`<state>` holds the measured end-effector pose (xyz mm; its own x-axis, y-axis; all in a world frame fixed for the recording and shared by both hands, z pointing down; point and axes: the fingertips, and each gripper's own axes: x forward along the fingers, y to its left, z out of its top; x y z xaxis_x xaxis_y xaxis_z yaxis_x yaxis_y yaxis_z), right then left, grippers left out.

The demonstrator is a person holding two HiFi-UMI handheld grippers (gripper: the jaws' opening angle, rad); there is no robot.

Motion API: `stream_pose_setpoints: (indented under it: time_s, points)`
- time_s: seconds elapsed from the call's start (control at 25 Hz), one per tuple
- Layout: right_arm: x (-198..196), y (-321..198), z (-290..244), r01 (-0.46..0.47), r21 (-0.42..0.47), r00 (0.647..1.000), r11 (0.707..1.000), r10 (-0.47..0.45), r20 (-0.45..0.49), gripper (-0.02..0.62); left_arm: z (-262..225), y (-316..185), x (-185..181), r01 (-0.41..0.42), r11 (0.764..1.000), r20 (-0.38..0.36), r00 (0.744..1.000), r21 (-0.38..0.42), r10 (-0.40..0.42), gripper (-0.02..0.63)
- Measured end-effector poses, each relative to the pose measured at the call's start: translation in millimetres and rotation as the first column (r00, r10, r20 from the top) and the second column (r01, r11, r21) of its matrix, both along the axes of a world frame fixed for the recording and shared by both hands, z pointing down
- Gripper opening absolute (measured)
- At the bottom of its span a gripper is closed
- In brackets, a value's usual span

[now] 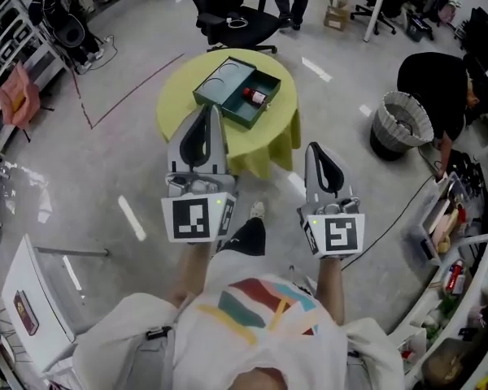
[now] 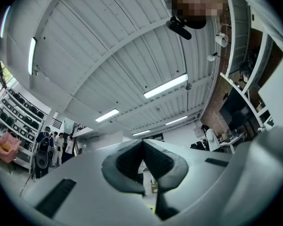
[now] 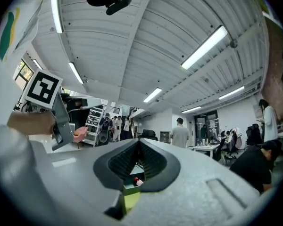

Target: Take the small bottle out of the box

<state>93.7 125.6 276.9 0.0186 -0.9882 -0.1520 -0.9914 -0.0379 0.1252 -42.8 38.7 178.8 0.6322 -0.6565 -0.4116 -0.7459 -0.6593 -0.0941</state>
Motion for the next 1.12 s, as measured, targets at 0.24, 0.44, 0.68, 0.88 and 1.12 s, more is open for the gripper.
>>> stream_pose_setpoints:
  time_s: [0.24, 0.44, 0.68, 0.88, 1.12]
  points:
    - [20.9, -115.4, -15.3, 0.037, -0.01, 0.999, 0.999, -0.037, -0.025, 0.003, -14.7, -98.5, 37.4, -0.016, 0.999, 0.024, 1.0, 0.031, 0.016, 0.015]
    - [37.4, -200.9, -17.2, 0.062, -0.052, 0.997, 0.997, -0.063, -0.035, 0.003, -16.2, -174.0, 59.5, -0.014, 1.0, 0.049, 0.999, 0.021, 0.013, 0.015]
    - [46.7, -273.3, -12.8, 0.095, -0.096, 0.994, 0.991, -0.099, -0.043, 0.003, -4.0, -239.0, 73.9, -0.011, 0.999, 0.034, 0.999, -0.048, 0.013, 0.015]
    - [49.2, -295.7, -15.3, 0.102, -0.104, 0.993, 0.989, -0.107, -0.05, 0.003, 2.9, -260.4, 82.2, 0.007, 0.998, 0.06, 0.998, -0.059, -0.004, 0.015]
    - [61.3, -305.4, -15.7, 0.111, -0.125, 0.991, 0.986, -0.119, -0.062, 0.002, 11.4, -271.9, 98.0, 0.031, 0.996, 0.063, 0.998, -0.085, -0.026, 0.015]
